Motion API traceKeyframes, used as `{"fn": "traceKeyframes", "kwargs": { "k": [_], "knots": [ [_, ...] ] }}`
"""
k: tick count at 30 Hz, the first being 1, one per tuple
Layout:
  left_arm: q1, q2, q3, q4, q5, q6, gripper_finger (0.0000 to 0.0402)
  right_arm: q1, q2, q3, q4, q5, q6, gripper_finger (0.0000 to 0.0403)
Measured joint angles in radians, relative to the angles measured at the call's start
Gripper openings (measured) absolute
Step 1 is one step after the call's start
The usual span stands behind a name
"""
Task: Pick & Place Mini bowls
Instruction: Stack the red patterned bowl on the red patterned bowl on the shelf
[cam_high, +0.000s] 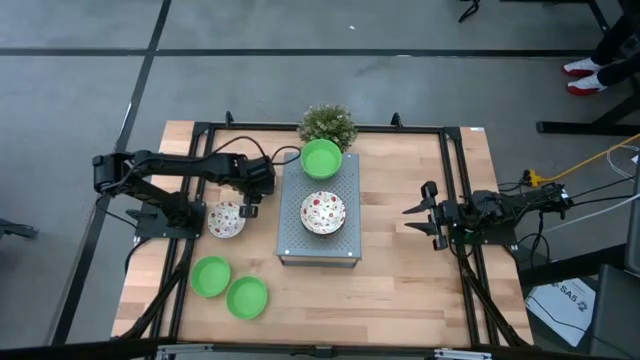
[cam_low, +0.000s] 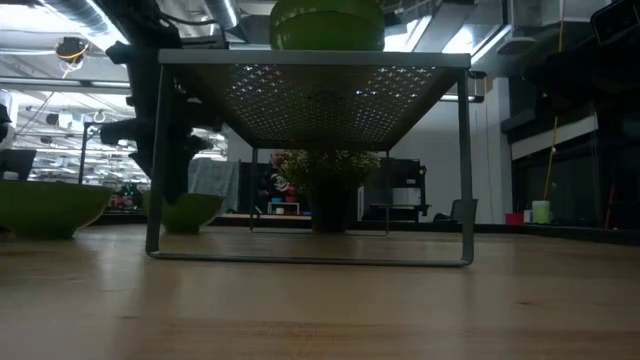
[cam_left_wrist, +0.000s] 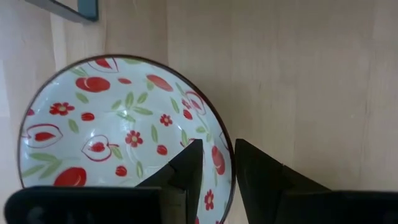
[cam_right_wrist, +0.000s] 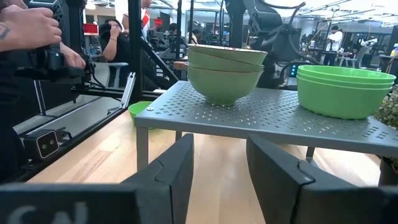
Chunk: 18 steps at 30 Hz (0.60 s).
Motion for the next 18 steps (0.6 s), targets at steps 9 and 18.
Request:
{"fn": "traceKeyframes", "kwargs": {
  "k": [9,18],
  "knots": [
    [0.002,0.000,-0.045,0.064,-0.050,-0.064,0.0088,0.000,0.000,0.000,0.000,0.000,0.000,0.0147],
    [0.002,-0.001,-0.058,0.102,-0.074,-0.173,0.0028,0.000,0.000,0.000,0.000,0.000,0.000,0.0147]
  ]
}}
